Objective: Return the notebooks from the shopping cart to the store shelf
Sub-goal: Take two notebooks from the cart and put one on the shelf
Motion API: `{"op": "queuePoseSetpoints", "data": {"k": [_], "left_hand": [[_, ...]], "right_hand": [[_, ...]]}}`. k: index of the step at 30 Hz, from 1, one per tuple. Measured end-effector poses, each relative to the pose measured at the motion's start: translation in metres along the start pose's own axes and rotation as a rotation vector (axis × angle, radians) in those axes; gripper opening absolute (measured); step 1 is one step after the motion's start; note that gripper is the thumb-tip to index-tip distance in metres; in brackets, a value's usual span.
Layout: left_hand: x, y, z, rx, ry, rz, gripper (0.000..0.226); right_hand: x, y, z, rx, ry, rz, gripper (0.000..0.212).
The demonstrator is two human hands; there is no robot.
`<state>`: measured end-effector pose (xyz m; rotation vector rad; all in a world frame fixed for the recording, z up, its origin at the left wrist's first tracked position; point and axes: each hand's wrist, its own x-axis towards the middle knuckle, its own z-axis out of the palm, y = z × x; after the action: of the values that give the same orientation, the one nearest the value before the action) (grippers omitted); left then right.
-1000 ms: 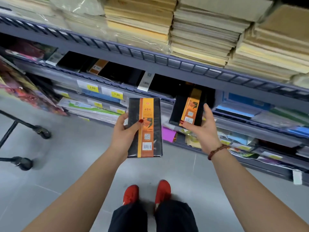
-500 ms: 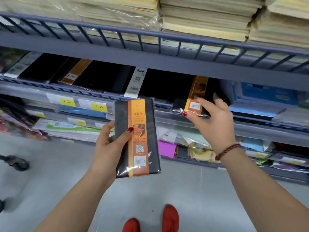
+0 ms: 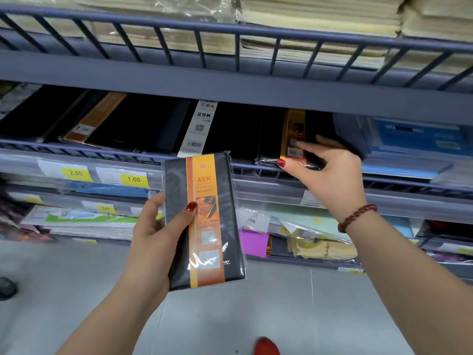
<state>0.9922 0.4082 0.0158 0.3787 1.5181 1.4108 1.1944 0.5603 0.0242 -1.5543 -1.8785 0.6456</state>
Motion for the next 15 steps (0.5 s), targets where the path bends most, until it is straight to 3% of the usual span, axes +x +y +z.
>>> {"op": "queuePoseSetpoints", "data": {"k": [5, 11, 15], "left_hand": [[0.005, 0.005, 0.006, 0.007, -0.012, 0.024, 0.031], [0.008, 0.008, 0.017, 0.029, -0.050, 0.038, 0.030], [0.011, 0.012, 0.030, 0.051, -0.096, 0.045, 0.031]], "right_hand": [[0.005, -0.002, -0.004, -0.058, -0.052, 0.047, 0.054], [-0.002, -0.002, -0.008, -0.079, -0.066, 0.024, 0.032], [-0.011, 0.000, -0.008, -0.048, -0.033, -0.005, 0.029]]}}
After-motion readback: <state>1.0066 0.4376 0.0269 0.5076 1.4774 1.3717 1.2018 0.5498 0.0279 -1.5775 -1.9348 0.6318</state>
